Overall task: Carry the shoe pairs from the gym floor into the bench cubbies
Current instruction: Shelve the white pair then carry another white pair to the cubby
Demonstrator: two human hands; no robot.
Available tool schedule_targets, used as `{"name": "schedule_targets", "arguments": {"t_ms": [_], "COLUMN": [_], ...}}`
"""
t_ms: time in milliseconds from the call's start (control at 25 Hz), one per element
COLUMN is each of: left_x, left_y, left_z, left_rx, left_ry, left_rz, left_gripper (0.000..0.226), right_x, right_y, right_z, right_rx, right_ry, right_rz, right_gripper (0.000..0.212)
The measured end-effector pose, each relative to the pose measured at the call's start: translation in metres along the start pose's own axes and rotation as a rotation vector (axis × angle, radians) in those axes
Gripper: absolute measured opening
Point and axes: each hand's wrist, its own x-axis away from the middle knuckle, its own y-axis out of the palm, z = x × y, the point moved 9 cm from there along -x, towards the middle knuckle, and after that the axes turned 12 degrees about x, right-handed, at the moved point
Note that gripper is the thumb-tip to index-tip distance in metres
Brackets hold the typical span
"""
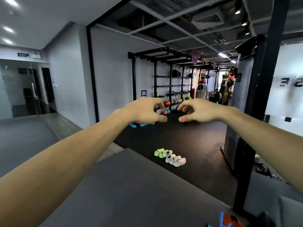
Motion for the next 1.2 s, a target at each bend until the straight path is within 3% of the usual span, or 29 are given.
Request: {"name": "schedule_targets", "arguments": {"t_ms": [400,1200], "left_x": [-0.243,-0.746], "left_y": [0.066,0.171], "left_z": [-0.164,-0.374], "left_rx": [0.047,-0.001], "left_ry": [0.126,0.306], "left_rz": [-0.136,-0.119], "left_gripper": [0.052,0.053], "right_x": [-0.22,-0.664], "right_y": [0.068,0.163], "right_z": [0.132,0.436], "right_rx": [0.021,0.018], "right_ry": [0.202,0.309], "right_rz": [-0.048,-0.006], "right_gripper": [0.046,0.044]}}
